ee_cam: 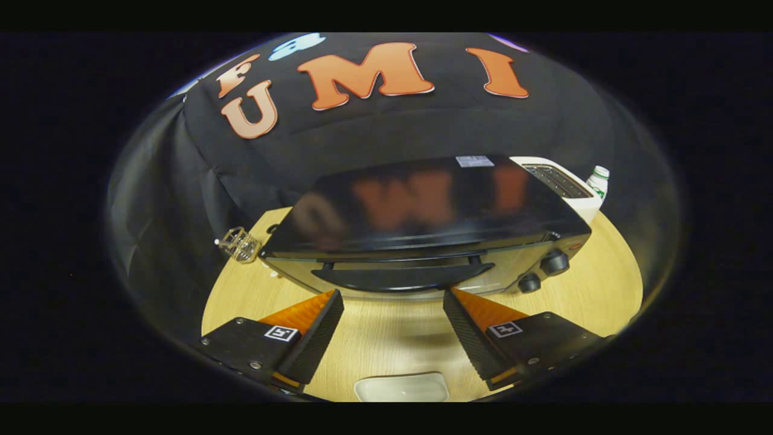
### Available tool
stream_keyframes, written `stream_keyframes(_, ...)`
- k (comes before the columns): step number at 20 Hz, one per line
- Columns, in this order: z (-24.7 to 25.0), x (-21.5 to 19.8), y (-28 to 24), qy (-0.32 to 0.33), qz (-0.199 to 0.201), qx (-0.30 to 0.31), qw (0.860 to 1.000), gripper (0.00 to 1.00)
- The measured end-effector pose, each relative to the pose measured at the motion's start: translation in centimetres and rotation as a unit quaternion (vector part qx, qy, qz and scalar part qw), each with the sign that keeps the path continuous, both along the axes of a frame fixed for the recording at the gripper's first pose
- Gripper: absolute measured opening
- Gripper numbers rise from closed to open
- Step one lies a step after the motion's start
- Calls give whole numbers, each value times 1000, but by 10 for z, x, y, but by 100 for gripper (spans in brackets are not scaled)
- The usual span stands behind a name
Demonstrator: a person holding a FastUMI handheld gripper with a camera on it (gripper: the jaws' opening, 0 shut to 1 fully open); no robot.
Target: Open the toaster oven, put the food inside, and close the toaster oven door.
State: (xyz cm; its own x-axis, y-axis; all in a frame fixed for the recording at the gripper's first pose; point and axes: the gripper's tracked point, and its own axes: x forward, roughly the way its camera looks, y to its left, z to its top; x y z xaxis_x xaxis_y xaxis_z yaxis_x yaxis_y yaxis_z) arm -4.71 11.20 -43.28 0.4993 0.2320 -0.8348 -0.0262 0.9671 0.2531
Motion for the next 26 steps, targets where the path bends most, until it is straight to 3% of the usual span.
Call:
stream_keyframes(4,12,-8,0,4,-4,-1,1000,99)
stream_keyframes(11,114,32,-20,-142,5,-25,989,98)
stream_keyframes(19,268,69,-46,-328,8,-64,943,98)
stream_keyframes(26,352,64,-48,-414,8,-68,908,99)
